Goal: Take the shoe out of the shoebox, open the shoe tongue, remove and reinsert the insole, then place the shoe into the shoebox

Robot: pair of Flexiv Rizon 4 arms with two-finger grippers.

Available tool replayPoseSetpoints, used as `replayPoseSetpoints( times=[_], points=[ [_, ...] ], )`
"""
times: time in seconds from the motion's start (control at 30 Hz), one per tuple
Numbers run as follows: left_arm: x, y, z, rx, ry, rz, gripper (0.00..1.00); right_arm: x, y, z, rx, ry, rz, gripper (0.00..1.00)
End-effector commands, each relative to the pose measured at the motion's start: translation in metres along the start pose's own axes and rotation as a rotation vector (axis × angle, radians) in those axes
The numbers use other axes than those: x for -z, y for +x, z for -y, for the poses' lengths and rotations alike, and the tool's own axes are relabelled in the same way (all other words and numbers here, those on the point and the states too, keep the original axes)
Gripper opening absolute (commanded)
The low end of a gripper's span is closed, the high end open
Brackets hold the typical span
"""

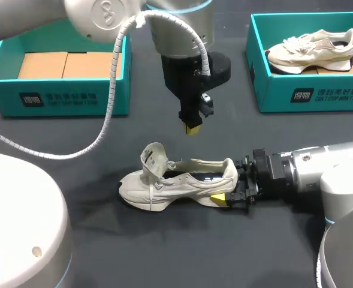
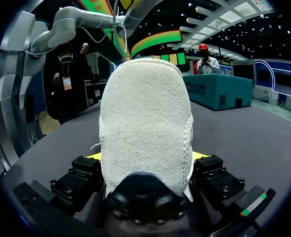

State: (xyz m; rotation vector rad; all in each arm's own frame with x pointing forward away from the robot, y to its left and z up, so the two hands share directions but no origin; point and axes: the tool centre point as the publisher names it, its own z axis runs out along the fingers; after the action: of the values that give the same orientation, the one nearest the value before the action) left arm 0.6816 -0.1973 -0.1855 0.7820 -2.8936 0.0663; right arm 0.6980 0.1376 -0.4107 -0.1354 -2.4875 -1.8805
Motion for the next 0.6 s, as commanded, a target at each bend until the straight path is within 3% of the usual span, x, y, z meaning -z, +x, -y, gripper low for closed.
replayPoseSetpoints(
  times=[0.03,0.27,0.47,0.6],
  points=[
    [0.001,0.000,0.004,0.000,-0.063,0.001,0.00,-0.002,0.001,0.001,-0.001,0.005,0.000,0.00],
    [-0.026,-0.003,-0.005,-0.301,-0.039,0.137,0.00,-0.002,0.001,0.001,-0.001,0.005,0.000,0.00],
    [-0.048,-0.008,-0.011,-0.396,0.013,0.134,0.00,-0.002,0.001,0.001,-0.001,0.005,0.000,0.00],
    [-0.053,-0.009,-0.008,-0.388,-0.011,0.152,0.00,-0.002,0.001,0.001,-0.001,0.005,0.000,0.00]
  ],
)
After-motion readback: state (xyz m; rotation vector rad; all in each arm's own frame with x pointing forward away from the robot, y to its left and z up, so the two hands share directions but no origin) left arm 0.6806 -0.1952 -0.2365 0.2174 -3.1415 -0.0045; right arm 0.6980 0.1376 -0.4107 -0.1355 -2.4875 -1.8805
